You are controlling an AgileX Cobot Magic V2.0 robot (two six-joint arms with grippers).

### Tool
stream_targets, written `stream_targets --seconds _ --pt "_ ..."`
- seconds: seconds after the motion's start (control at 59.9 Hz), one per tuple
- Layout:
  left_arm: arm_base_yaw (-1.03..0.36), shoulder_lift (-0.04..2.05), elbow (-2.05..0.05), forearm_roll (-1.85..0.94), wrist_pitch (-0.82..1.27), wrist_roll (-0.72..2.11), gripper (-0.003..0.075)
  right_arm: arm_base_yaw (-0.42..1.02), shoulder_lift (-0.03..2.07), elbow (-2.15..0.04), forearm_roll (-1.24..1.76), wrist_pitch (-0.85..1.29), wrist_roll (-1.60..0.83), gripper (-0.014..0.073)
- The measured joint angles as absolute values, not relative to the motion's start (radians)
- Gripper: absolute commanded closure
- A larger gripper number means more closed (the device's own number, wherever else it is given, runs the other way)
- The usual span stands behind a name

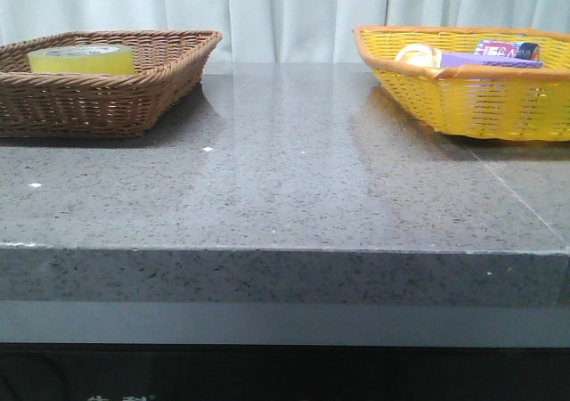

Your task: Transfer tape with both arms

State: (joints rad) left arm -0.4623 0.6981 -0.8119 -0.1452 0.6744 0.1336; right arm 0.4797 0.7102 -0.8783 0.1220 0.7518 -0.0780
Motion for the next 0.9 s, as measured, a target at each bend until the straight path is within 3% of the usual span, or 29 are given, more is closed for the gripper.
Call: stream_targets --seconds 0.251,0.384,0.902 --pt "-0.462 0.698 -0.812 -0.145 0.674 0.134 0.0629 0.480 0.710 -0.878 0.122 0.752 -0.078 0.0568" --pt "-0.462 0.698 -0.812 -0.145 0.674 0.134 0.0741 0.480 0.710 -0.878 0.122 0.752 -0.078 0.0662" --pt "-0.462 0.698 -0.812 -0.145 0.674 0.134 0.0740 0.480 0.710 -0.878 0.122 0.754 -0.077 0.0662"
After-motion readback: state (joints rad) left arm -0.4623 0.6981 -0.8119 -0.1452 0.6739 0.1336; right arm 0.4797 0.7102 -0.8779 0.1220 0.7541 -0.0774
